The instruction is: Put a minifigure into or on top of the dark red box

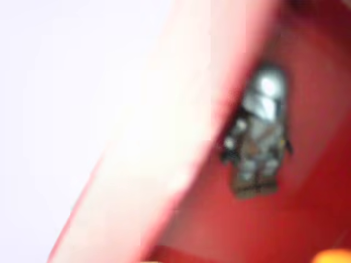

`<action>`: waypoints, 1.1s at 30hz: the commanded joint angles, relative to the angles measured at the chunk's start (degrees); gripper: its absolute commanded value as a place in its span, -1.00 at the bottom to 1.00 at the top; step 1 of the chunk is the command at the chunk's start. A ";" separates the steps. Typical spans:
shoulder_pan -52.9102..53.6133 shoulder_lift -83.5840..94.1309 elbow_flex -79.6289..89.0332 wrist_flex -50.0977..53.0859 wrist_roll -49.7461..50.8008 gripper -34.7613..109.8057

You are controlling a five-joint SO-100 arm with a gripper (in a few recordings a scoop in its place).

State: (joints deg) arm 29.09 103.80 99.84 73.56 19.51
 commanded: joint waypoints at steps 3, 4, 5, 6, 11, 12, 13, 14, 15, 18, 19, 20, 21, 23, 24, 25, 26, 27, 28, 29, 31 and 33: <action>-15.29 27.33 13.54 -0.18 -5.89 -0.41; -18.98 33.31 18.02 -2.90 -7.38 -0.44; -22.50 39.29 22.15 -5.19 -8.00 -0.46; -25.40 44.38 25.40 -6.06 -8.00 -0.47; -39.73 57.39 32.70 -4.04 -10.28 -0.52; -42.71 59.15 34.28 -4.92 -12.04 -0.52; -45.18 60.91 35.95 -5.27 -12.83 -0.52; -47.46 63.11 37.79 -5.36 -13.36 -0.52; -49.57 65.92 39.99 -5.71 -13.89 -0.52; -54.14 76.99 47.64 -5.36 -13.97 -0.52; -55.11 81.30 50.36 -4.75 -13.54 -0.52; -56.07 85.87 53.00 -3.96 -13.27 -0.52; -56.60 88.33 55.20 -2.99 -13.01 -0.52; -58.71 88.42 55.99 -0.97 -13.18 -0.52; -60.03 88.51 56.43 -0.70 -14.15 -0.52; -60.73 88.51 57.13 0.18 -14.50 -0.52; -60.91 88.51 57.92 1.32 -14.33 -0.52; -60.91 88.77 58.97 1.85 -15.29 -0.52; -62.31 89.21 60.38 2.11 -16.44 -0.52; -62.05 89.21 61.61 2.55 -15.82 -0.52; -62.31 89.21 64.42 1.14 -16.70 -0.52; -61.70 89.03 67.59 -0.26 -15.29 -0.52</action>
State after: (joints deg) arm -32.17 193.01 164.18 74.27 3.25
